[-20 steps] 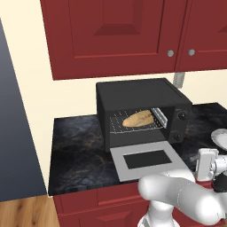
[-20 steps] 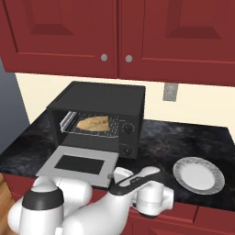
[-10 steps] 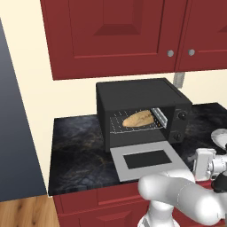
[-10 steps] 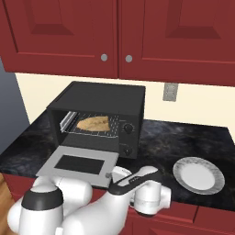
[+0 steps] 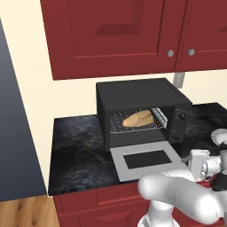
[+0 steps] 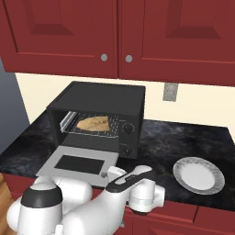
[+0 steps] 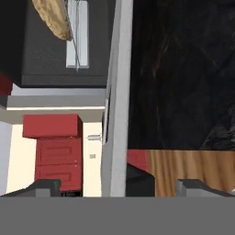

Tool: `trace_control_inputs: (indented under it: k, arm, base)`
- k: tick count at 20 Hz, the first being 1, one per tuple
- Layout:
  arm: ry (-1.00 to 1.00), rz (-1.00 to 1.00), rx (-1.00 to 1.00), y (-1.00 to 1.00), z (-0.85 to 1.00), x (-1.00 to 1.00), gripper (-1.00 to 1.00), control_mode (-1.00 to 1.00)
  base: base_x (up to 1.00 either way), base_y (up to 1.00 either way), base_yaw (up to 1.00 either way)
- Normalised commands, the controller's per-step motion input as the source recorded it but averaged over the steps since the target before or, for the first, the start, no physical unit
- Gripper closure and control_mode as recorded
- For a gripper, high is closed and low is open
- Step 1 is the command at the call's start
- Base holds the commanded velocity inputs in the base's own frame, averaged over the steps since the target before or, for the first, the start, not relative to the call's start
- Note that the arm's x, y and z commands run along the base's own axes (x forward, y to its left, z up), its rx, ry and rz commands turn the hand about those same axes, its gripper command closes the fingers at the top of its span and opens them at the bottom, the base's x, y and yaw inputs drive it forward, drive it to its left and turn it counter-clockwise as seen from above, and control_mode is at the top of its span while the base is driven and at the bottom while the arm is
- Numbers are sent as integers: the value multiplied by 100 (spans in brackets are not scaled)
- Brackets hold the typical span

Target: Pull the toaster oven rack outwards. Pick up the baguette from the plate and place it on the toaster oven rack. Close the toaster oven door fully and set the temperature to the lowest setting.

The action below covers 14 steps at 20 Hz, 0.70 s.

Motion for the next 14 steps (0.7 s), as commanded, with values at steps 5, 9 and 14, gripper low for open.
trace_control_inputs:
  k: [5,9,14]
  arm:
    - [0,0,0,23,7,0,-100,-100]
    - [-4,0,0,28,22,1,-100,-100]
    - [-8,0,0,24,21,7,-100,-100]
  base:
    - [0,0,0]
    - [0,0,0]
    - [0,0,0]
